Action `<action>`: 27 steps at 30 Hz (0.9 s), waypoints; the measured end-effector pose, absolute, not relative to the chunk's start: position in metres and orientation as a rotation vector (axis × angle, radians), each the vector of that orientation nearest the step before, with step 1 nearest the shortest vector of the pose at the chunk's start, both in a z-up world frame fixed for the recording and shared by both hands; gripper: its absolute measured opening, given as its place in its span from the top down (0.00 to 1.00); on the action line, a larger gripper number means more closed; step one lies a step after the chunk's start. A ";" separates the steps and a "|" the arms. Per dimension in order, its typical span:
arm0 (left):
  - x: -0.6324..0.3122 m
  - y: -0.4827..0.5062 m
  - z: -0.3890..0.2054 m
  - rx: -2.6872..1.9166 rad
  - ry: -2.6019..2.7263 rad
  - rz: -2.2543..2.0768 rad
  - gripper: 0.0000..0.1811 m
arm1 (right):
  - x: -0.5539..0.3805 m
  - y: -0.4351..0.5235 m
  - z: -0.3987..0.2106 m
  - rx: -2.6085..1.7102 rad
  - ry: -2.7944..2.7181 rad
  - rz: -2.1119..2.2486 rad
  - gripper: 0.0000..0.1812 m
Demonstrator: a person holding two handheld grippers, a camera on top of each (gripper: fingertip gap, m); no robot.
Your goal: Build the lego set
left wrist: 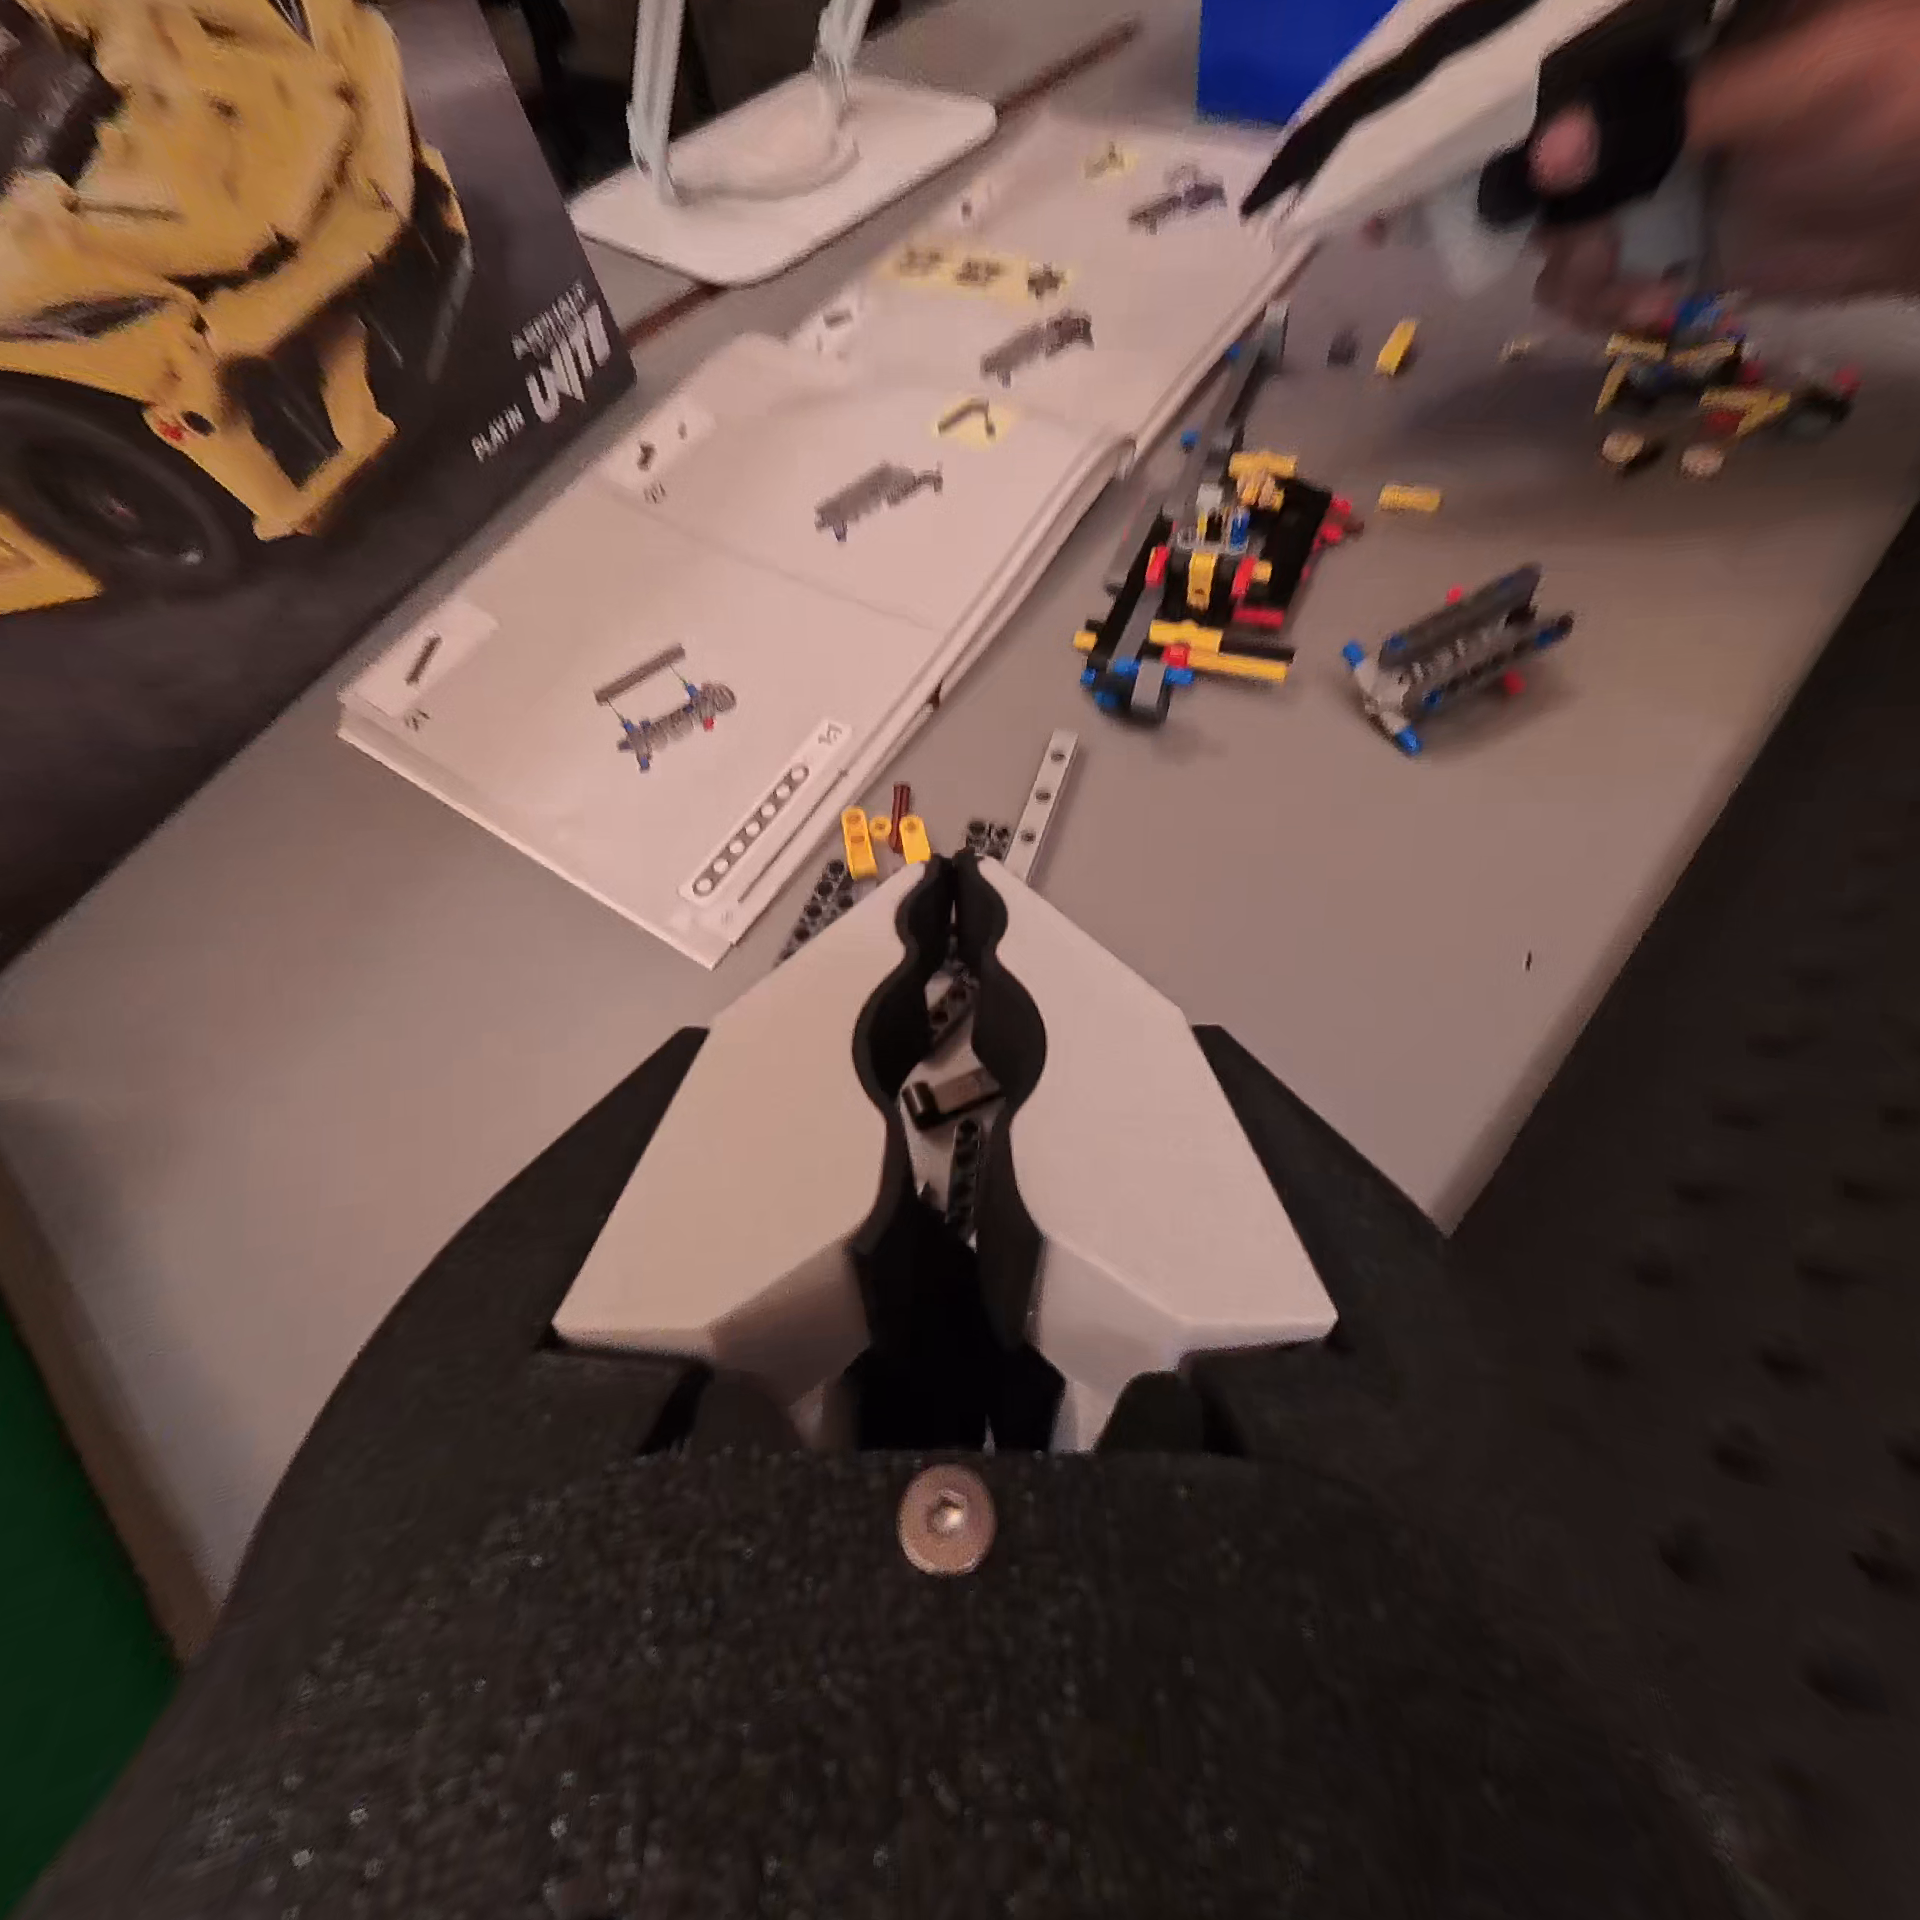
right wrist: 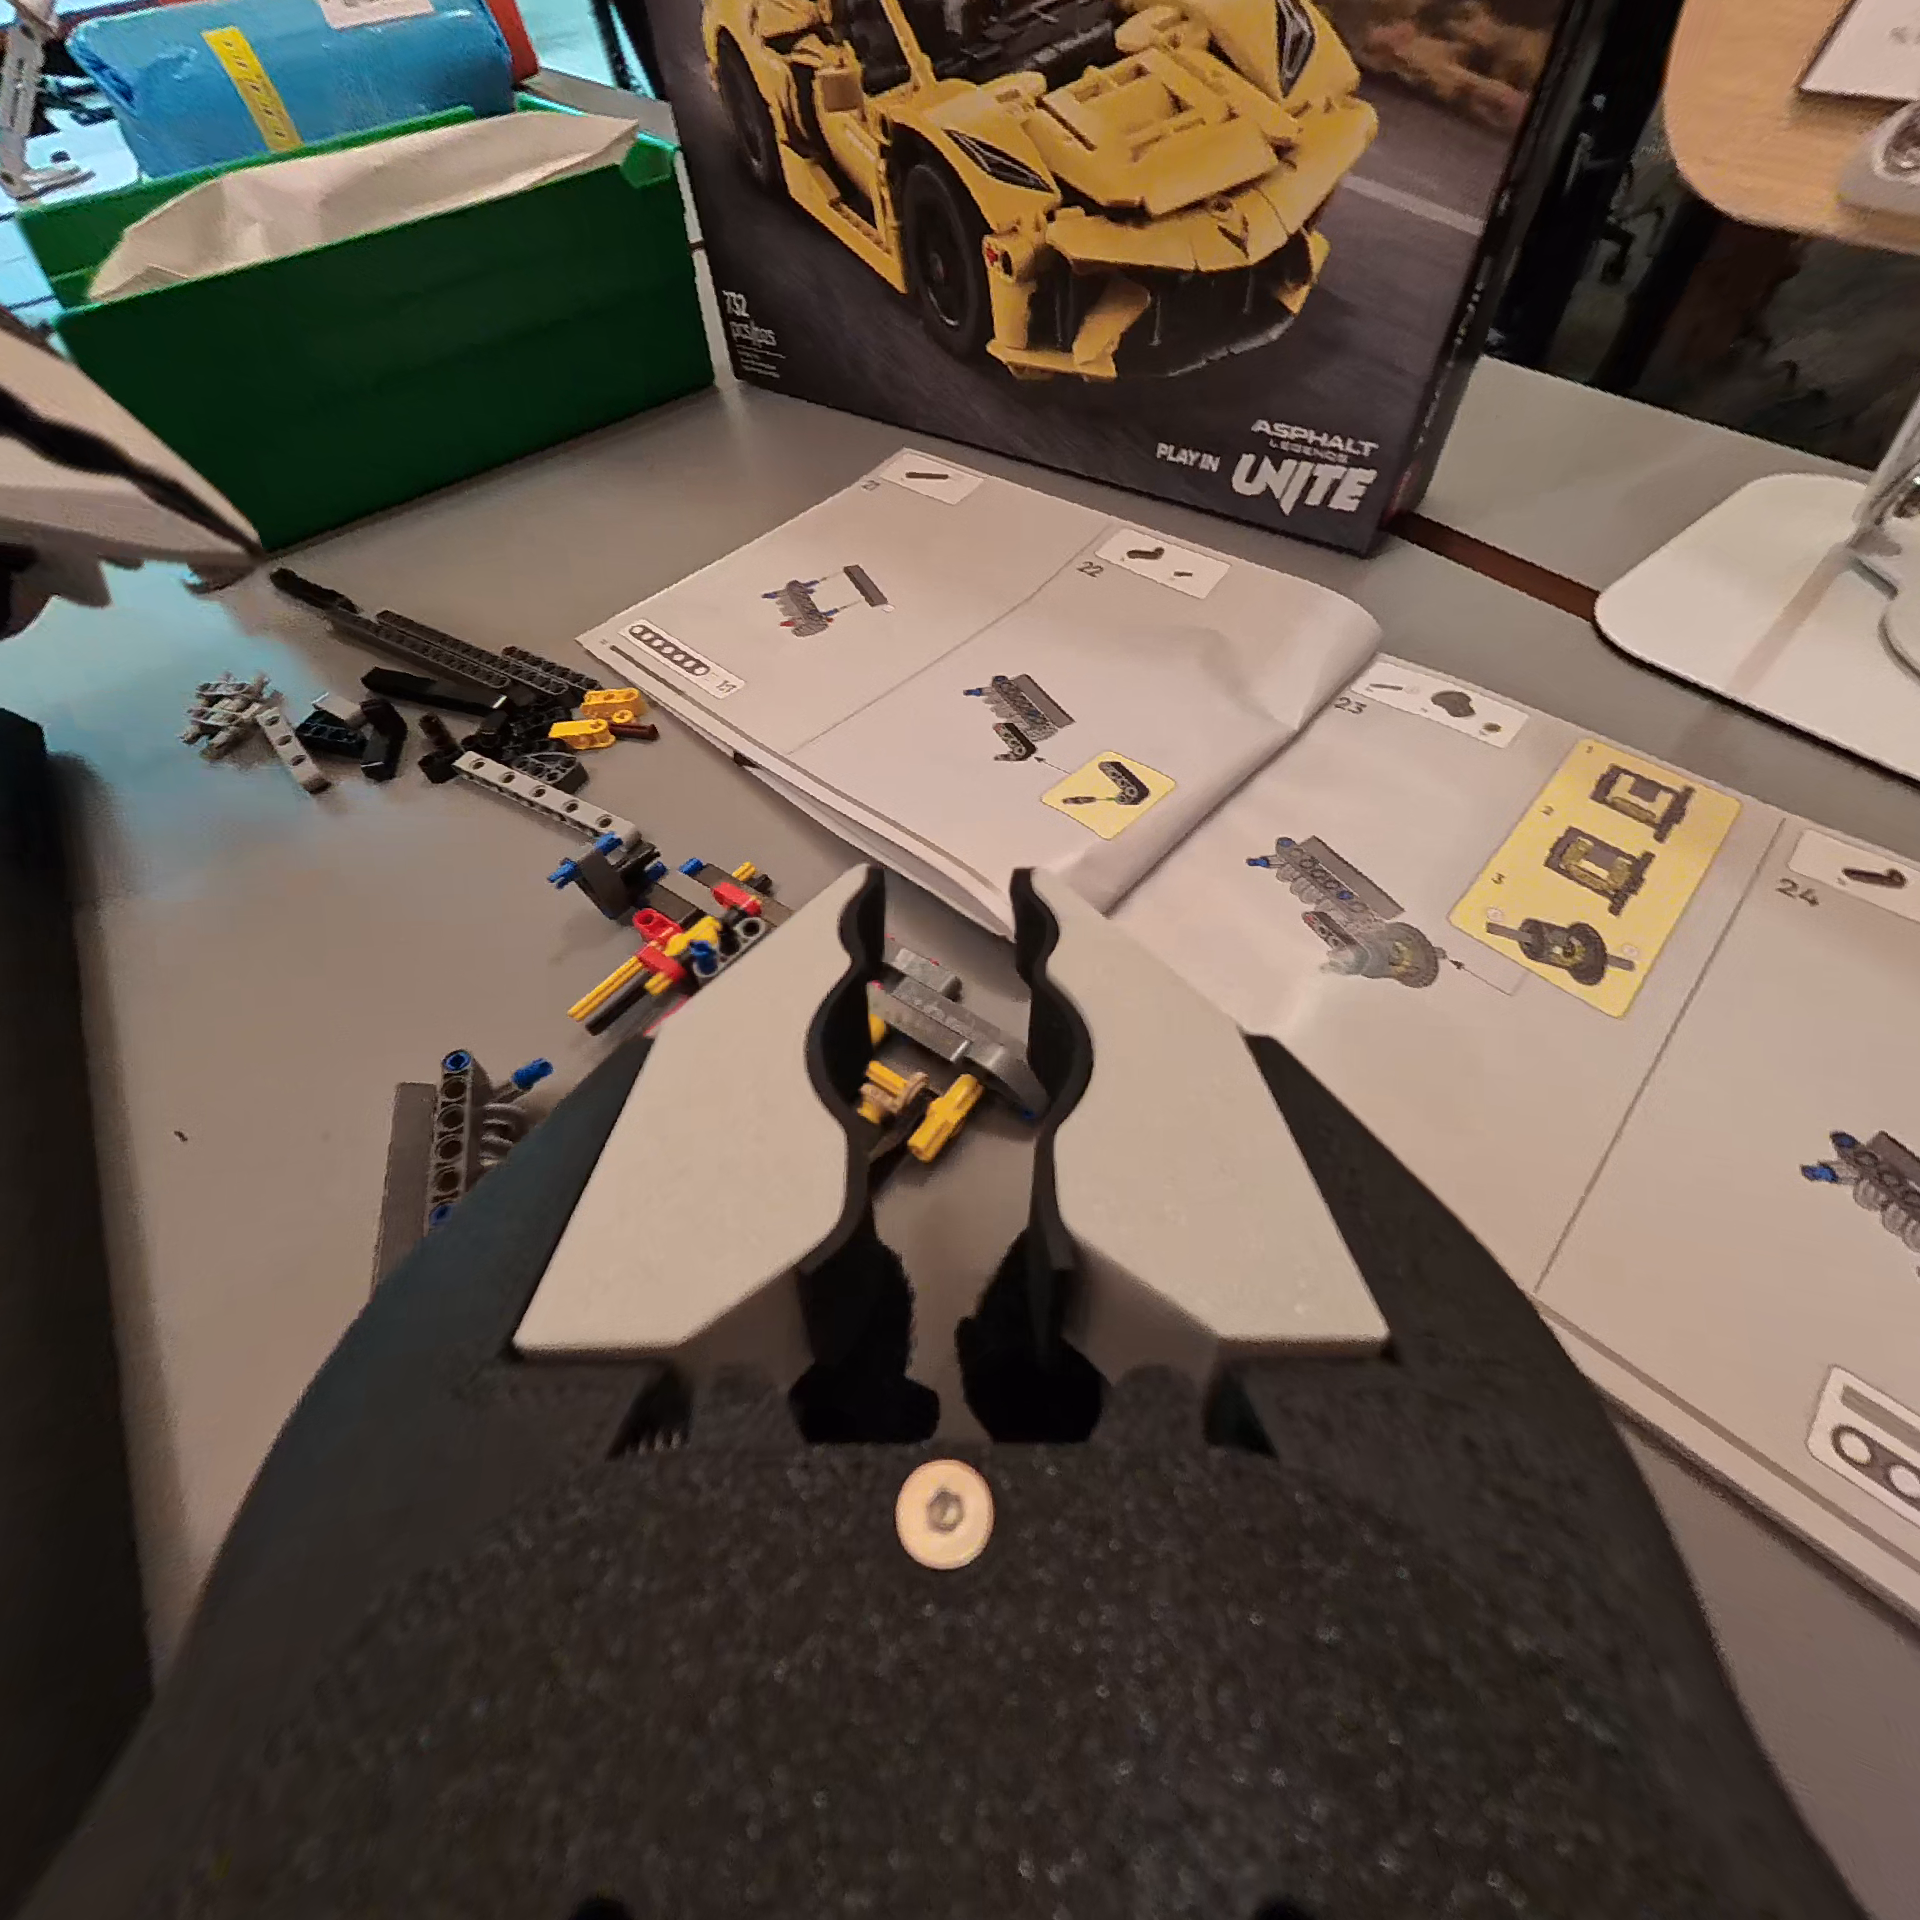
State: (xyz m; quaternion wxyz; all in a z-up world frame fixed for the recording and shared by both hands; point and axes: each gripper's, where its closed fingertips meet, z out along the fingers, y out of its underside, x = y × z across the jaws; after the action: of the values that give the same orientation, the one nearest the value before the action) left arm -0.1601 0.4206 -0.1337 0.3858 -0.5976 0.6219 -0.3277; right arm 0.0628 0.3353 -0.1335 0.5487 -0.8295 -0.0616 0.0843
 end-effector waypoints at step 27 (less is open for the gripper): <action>-0.163 0.427 -0.207 -1.537 2.197 -0.550 1.00 | 0.057 0.333 -0.138 -1.985 -0.174 0.225 0.87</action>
State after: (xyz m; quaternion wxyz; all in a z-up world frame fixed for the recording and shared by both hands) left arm -0.1633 0.4272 -0.2074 0.2007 -0.5502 0.7863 -0.1969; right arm 0.0574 0.3335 -0.1375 0.5382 -0.8343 -0.0733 0.0945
